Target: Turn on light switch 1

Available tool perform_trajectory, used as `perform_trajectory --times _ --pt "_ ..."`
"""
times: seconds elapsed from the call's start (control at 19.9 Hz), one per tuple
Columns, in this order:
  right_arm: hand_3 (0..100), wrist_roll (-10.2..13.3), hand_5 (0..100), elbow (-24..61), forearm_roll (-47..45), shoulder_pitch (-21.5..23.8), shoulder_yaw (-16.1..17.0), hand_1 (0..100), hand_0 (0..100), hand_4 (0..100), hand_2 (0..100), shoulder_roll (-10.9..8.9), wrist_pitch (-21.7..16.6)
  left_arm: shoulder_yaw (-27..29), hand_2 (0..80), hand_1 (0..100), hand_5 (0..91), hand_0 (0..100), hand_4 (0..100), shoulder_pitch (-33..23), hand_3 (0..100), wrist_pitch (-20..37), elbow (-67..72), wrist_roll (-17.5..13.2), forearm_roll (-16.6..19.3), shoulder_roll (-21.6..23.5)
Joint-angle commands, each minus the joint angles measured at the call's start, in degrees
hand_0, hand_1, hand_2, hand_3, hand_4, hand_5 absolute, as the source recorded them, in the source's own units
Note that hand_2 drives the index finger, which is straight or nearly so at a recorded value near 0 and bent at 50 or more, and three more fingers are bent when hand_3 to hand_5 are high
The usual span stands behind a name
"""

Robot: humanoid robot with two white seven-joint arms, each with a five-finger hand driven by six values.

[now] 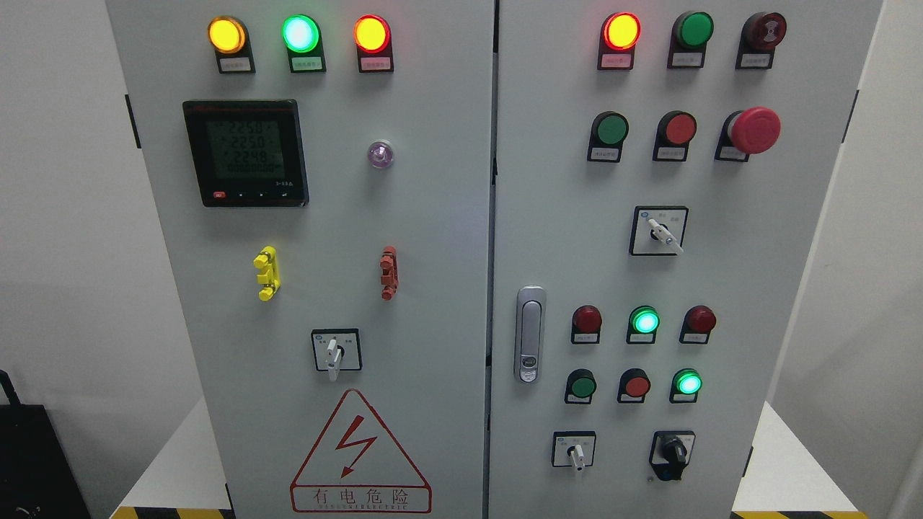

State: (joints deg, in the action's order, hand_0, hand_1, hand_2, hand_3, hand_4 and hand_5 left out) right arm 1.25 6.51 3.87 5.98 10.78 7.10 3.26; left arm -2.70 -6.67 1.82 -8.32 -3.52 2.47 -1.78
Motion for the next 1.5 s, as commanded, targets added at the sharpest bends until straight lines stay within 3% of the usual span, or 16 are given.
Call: perform_trajectory --times 0.0,0.35,0.65,0.85,1.15,1.4,1.45 --pt "0 0.0 0 0.0 0.0 0.0 -0.1 0 0 0 0 0.02 0.0 0.1 0.0 7 0.0 32 4 0.0 0 -0.1 -0.3 -0.4 0.0 -0.3" --pt "0 0.0 0 0.0 0.0 0.0 0.0 0 0 0 0 0.02 0.0 -0.4 0.0 6 0.0 32 4 -0.9 0 0.0 -2.3 -0.4 0.1 -0.3" --pt "0 0.0 0 0.0 0.0 0.0 -0.1 0 0 0 0 0.02 0.0 0.3 0.0 5 0.0 32 4 -7.4 0 -0.2 -22.9 0.2 0.7 0.4" --pt "0 0.0 0 0.0 0.0 0.0 -0.1 0 0 0 0 0.02 0.0 6.7 0.0 5 0.0 32 6 -10.1 0 0.0 -40.8 -0.1 0.7 1.1" --pt "0 0.0 0 0.0 0.0 0.0 0.0 0 0 0 0 0.02 0.0 8.0 0.0 9 0.0 32 18 -12.5 11 0.3 -67.0 -0.2 1.9 1.9" --pt "0 0.0 0 0.0 0.0 0.0 0.0 0 0 0 0 0.02 0.0 9.9 0.0 12 0.0 34 36 -13.0 26 1.8 -81.3 -0.2 2.7 1.9" --pt "0 0.0 0 0.0 0.0 0.0 0.0 0 0 0 0 0.02 0.0 10.3 5.3 14 2.7 35 42 -13.0 32 2.8 -83.6 -0.3 2.7 1.9"
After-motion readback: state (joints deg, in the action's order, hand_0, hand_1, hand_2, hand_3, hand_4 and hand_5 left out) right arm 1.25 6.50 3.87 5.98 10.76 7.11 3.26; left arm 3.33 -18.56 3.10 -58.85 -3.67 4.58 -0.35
